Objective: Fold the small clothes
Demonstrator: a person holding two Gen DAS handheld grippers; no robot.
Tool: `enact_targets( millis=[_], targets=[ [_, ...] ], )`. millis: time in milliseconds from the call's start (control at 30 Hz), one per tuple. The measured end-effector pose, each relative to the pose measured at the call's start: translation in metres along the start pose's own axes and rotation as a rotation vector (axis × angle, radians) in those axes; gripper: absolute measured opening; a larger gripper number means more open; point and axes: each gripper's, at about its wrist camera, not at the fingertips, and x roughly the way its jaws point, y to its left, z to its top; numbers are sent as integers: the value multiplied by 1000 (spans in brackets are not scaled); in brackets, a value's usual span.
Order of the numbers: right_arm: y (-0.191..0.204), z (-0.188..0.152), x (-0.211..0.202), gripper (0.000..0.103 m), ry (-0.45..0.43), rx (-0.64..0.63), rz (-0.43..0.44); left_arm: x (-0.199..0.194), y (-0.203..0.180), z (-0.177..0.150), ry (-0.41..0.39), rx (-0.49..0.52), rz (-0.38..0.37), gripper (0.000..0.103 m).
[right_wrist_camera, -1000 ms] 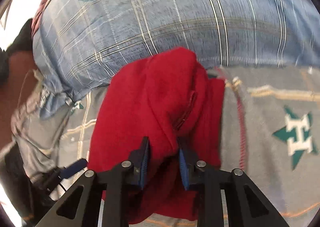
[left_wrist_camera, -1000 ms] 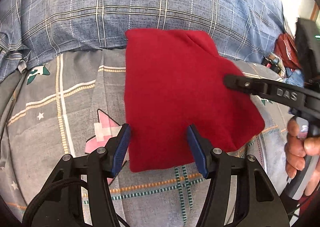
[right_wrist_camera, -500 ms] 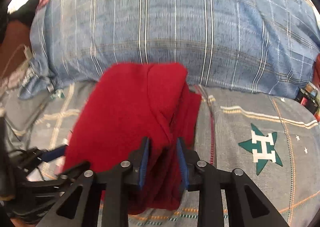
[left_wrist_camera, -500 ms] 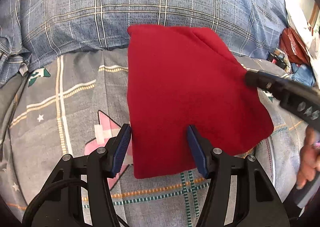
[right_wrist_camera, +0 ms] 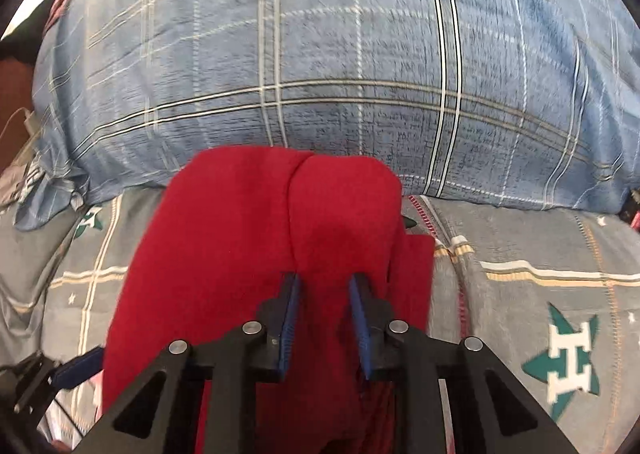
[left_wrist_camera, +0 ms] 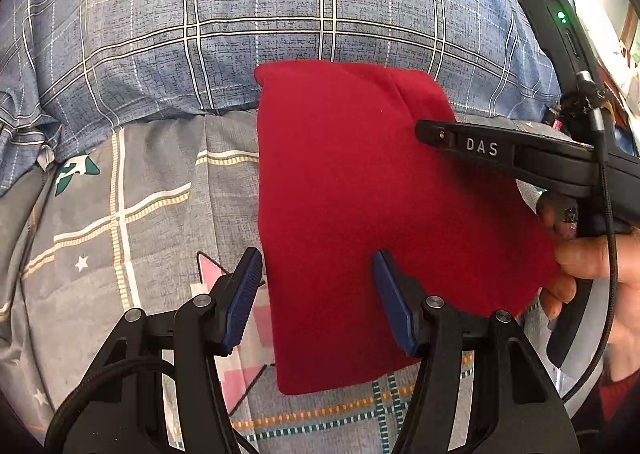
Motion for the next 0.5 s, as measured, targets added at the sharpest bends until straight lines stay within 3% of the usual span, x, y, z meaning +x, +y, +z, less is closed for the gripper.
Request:
enact_targets(
  millis=[233, 367, 500],
  targets=[
    [4, -10, -31, 25, 5, -15, 16, 0, 1, 0, 8, -3, 2, 59],
    [5, -39, -61, 26, -12, -46, 22, 0, 0, -2, 8, -2, 7, 58],
    [-4, -67, -45, 30, 26, -13, 15, 4, 0, -3, 18, -11, 8, 60]
  ],
)
